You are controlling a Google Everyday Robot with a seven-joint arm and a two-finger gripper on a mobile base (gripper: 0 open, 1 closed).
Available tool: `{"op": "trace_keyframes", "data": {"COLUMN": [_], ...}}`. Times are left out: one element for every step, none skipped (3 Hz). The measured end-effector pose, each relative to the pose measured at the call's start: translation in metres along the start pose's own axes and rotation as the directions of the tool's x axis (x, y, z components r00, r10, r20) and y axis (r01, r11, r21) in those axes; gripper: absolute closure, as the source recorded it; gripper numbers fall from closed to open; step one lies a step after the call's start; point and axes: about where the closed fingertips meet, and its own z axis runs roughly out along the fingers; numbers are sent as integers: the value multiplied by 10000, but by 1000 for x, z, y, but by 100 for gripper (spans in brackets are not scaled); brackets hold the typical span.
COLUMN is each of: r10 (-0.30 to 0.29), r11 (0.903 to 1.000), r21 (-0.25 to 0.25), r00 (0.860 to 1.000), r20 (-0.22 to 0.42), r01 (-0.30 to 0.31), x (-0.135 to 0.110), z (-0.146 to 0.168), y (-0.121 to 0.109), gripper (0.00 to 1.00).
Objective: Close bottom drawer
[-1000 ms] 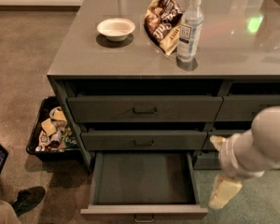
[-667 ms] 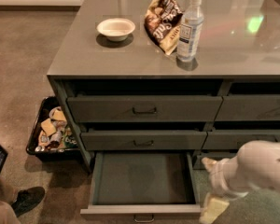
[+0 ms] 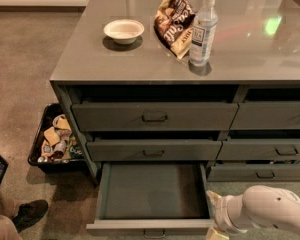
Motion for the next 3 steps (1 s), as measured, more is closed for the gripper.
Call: {"op": "trace_keyframes", "data": {"r10": [0,66,127], "r11": [10000,10000,9999], "r21": [0,-29,-7], "r00": [10000,9999,9989], "r20": [1,130,457], "r01": [0,-66,-126], "x": [0,1,20], "z": [0,-1,23], "y": [0,0,-19], "gripper": [0,0,0]}}
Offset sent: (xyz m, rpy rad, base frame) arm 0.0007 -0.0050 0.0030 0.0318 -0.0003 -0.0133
